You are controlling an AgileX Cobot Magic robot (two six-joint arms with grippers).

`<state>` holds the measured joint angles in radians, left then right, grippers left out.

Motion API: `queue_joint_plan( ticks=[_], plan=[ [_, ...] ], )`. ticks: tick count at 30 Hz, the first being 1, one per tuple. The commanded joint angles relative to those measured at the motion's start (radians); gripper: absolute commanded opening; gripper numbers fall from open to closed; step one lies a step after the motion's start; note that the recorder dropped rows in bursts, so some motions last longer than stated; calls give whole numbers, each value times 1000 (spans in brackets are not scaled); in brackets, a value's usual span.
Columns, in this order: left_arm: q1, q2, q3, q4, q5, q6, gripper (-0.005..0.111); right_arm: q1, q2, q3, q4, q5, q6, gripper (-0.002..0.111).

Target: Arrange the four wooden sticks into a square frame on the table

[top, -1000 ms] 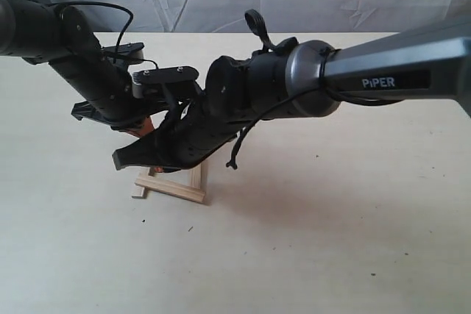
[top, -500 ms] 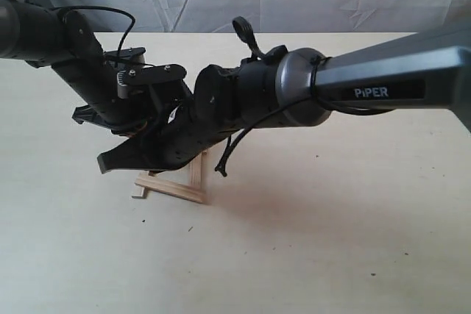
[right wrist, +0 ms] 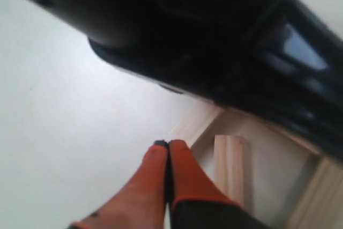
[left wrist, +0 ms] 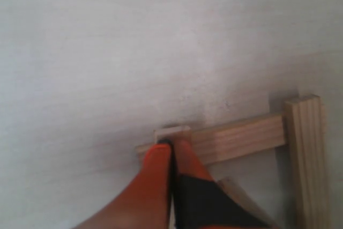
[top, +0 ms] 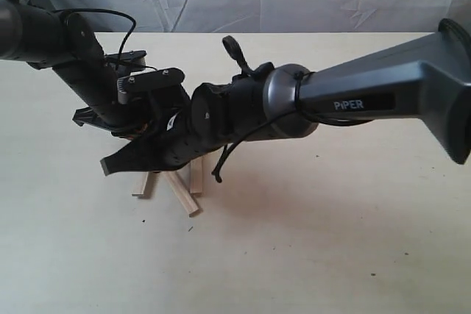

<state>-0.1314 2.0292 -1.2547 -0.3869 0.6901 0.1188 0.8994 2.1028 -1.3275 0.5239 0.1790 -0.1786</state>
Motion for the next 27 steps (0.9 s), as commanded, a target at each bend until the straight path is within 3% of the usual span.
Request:
queue_joint_plan(
  ticks=[1,6,9,11,14,27],
  plan=[
    [0,11,-2,7,9,1,0,-3,-10,-7,-11,18,-8,0],
    [0,11,-2,7,7,1,0,-8,-43,-7,-32,108,-6,2],
    [0,11,-2,7,7,1,0,-34,-57,-42,-55,236,-6,15],
    [0,11,-2,7,7,1,0,-61,-54,-81,-71,318,-6,30],
    [0,11,-2,7,7,1,0,-72,-43,-109,-126,354,-6,43],
    [0,11,-2,0,4,1,0,-62,54,-147,-286,349,-6,42]
  ],
)
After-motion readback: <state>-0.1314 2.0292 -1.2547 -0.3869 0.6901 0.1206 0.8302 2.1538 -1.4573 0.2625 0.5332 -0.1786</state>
